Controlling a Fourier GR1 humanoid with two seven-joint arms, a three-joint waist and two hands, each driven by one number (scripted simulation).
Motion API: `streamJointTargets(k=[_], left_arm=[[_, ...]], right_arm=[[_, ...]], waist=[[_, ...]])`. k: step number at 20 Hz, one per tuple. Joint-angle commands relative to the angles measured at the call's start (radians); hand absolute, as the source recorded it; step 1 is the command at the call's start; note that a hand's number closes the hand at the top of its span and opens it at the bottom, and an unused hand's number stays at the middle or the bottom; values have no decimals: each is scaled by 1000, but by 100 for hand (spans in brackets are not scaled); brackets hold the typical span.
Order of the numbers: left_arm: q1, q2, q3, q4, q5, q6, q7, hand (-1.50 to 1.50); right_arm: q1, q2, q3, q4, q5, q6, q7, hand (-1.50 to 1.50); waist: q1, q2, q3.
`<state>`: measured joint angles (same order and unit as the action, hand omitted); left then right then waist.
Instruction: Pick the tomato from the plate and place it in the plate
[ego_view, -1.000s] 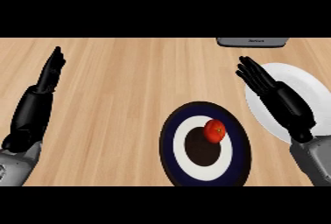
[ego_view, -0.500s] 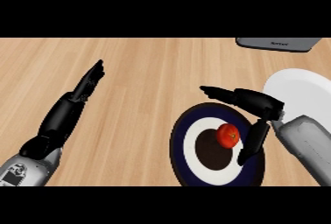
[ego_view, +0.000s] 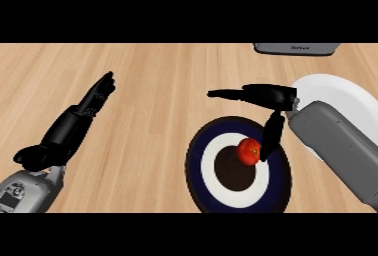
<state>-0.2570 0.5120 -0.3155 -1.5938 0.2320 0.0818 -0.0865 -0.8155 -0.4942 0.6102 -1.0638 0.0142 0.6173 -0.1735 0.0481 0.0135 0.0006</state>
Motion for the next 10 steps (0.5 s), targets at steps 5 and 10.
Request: streamJointTargets(k=[5, 10], left_arm=[[89, -12, 6, -87, -24, 5, 22, 0], [81, -43, 11, -70, -55, 13, 31, 0]], right_arm=[[-140, 79, -5, 186, -8, 262, 146, -150], [-198, 48, 5, 198, 22, 434, 184, -150]], waist=[[-20, -13, -1], [-35, -14, -1]])
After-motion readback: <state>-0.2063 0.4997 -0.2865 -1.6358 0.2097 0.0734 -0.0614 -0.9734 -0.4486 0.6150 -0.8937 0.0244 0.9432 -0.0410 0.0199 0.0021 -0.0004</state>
